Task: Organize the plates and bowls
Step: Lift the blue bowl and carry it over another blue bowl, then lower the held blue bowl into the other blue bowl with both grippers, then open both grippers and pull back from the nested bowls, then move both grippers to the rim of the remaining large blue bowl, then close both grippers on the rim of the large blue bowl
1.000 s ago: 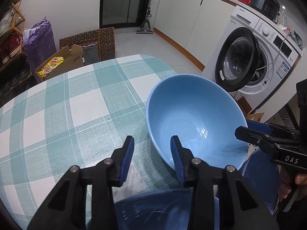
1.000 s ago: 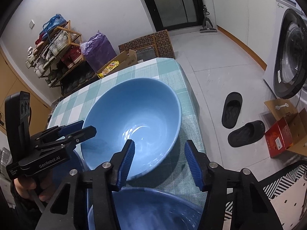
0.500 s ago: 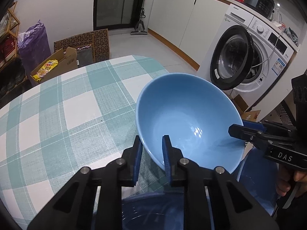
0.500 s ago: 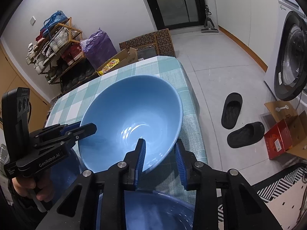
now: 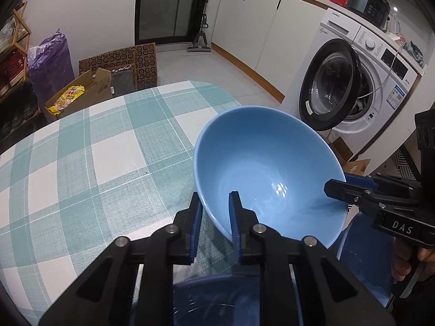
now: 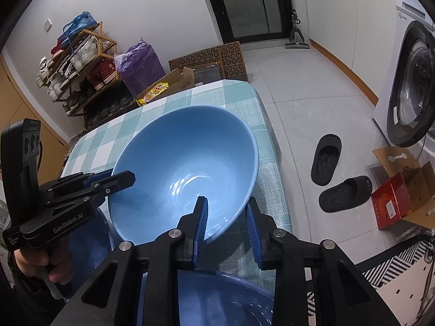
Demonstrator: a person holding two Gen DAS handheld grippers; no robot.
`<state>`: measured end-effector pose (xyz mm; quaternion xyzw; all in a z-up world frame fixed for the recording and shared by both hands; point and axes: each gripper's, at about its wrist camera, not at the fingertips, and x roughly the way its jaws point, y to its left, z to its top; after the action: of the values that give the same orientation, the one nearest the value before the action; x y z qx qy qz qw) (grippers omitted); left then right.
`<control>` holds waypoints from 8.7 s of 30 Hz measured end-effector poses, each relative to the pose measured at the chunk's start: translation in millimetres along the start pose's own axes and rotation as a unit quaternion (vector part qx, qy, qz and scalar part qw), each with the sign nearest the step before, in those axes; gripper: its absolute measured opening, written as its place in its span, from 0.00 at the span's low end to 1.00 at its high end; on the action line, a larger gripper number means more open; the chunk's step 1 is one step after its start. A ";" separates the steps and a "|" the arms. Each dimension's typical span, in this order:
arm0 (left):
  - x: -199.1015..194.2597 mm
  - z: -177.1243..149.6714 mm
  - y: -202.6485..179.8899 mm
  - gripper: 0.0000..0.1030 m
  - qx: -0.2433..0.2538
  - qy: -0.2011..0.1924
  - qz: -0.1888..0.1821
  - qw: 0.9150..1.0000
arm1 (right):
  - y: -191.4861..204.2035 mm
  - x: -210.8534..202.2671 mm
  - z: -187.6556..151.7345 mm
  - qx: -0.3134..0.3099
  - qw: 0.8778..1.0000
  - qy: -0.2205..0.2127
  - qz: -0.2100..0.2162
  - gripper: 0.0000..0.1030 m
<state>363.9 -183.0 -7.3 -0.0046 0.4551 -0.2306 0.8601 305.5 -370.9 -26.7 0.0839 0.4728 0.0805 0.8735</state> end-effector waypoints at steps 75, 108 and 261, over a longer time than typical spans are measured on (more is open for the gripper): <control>-167.1 -93.0 14.1 0.17 -0.020 -0.133 0.044 0.990 | 115.3 -137.8 -87.7 -0.102 0.987 -0.115 0.036 0.28; -144.4 -132.9 32.9 0.17 -0.042 -0.093 0.062 0.993 | 134.8 -93.4 -120.1 -0.115 0.990 -0.063 0.043 0.28; -12.6 -56.2 -156.0 0.62 0.203 0.056 0.030 0.977 | -27.8 -112.8 -188.3 0.066 0.996 -0.040 0.031 0.69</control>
<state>252.5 -306.0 3.6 0.1970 0.4464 -0.2920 0.8226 88.2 -409.5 -42.7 0.1596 0.4388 0.0727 0.8813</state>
